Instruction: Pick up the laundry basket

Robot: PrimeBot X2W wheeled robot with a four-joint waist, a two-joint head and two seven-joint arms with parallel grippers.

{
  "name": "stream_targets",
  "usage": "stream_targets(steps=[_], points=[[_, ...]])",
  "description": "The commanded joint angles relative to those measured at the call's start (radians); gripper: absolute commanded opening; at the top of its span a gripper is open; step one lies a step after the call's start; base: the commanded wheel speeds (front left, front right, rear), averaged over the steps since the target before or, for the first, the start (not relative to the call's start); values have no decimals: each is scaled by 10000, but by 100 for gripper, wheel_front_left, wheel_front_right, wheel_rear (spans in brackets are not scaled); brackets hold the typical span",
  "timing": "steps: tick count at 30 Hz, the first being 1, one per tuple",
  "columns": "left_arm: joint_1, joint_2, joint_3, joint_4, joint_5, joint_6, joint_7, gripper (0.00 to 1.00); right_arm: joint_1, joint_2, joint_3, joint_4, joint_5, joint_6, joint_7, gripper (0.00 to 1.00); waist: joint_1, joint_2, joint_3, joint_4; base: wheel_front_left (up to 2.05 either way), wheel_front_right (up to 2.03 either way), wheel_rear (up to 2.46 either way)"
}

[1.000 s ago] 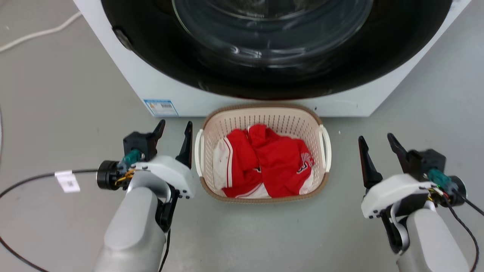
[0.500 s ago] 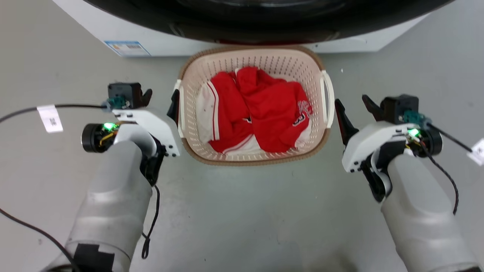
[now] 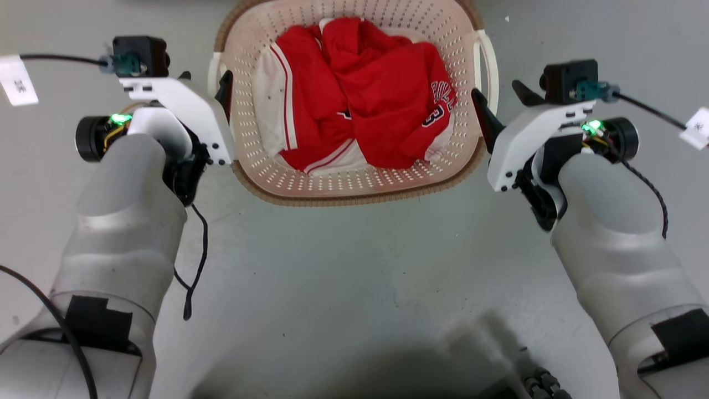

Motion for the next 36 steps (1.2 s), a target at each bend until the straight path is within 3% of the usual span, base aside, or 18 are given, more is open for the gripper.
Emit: stream_targets(steps=[1, 9, 21, 22, 23, 24, 25, 36], points=[[-183, 81, -89, 60, -89, -23, 95, 100, -263, 7, 97, 125, 154, -3, 16, 100, -2, 0, 282, -81, 0, 0, 0], [-1073, 391, -797, 145, -571, -24, 813, 100, -1449, 5, 827, 811, 733, -3, 247, 100, -2, 0, 1052, -102, 0, 0, 0], [-1856, 402, -1783, 182, -1213, -23, 1380, 100, -2232, 9, 1463, 1437, 1610, -3, 458, 100, -2, 0, 1621, -14, 0, 0, 0], [-1905, 407, -1820, 196, -1291, -23, 1383, 100, -2273, 5, 1505, 1465, 1663, -3, 447, 56, -2, 0, 1642, 1, 0, 0, 0], [-1946, 400, -1859, 256, -1349, -23, 1447, 66, -2284, 7, 1564, 1481, 1769, -3, 511, 15, -2, 0, 1660, 17, 0, 0, 0], [-1983, 381, -1929, 271, -1396, -23, 1481, 22, -2299, 10, 1635, 1488, 1838, -3, 515, 0, -2, 0, 1681, 24, 0, 0, 0], [-2008, 370, -1982, 279, -1477, -23, 1523, 0, -2329, 7, 1702, 1499, 1911, -3, 515, 0, -2, 0, 1696, 24, 0, 0, 0], [-2004, 456, -2563, 246, -2155, -32, 1482, 0, -2368, 25, 2332, 1618, 2437, 11, 470, 0, -2, 0, 1596, -2, 0, 0, 0]])
